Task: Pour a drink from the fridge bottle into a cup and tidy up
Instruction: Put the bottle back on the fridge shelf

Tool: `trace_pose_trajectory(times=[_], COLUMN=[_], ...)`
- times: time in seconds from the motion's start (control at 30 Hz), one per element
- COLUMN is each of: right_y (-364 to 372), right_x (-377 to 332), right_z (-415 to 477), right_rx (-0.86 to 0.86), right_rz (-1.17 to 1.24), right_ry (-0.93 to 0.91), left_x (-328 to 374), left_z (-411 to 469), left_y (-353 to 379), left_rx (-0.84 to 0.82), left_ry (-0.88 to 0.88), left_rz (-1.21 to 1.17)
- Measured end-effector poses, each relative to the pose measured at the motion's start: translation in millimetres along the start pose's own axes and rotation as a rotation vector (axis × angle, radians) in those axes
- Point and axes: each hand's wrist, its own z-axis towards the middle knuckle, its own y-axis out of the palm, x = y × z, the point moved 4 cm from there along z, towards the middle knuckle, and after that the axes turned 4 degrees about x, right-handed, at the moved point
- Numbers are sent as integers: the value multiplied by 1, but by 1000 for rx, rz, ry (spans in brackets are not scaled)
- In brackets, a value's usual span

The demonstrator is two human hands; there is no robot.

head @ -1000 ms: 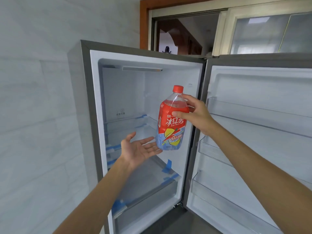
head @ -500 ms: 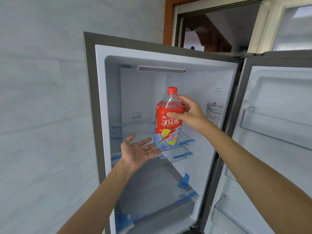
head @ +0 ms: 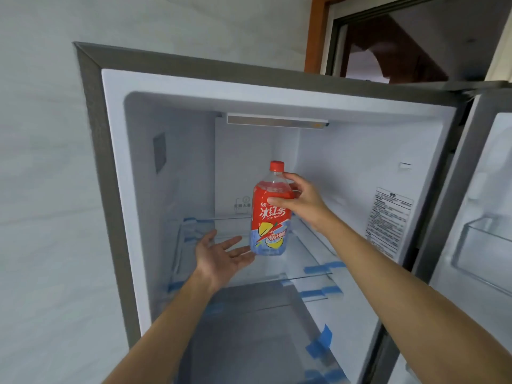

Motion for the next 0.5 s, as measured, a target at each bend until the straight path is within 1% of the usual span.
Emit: trace_pose_trajectory(times=[0.17, 0.37, 0.5], right_y=[5, 12, 15], right_x=[19, 41, 52], right_z=[21, 35, 41], right_rx=[-35, -67, -91], right_rz=[-8, 39, 26], right_ry=[-22, -29, -19], left_x=[0, 1, 0], left_z=[18, 36, 45], left_y=[0, -3, -4], left_rx=[35, 51, 67], left_ry=[32, 48, 54], left_rz=[-18, -47, -28])
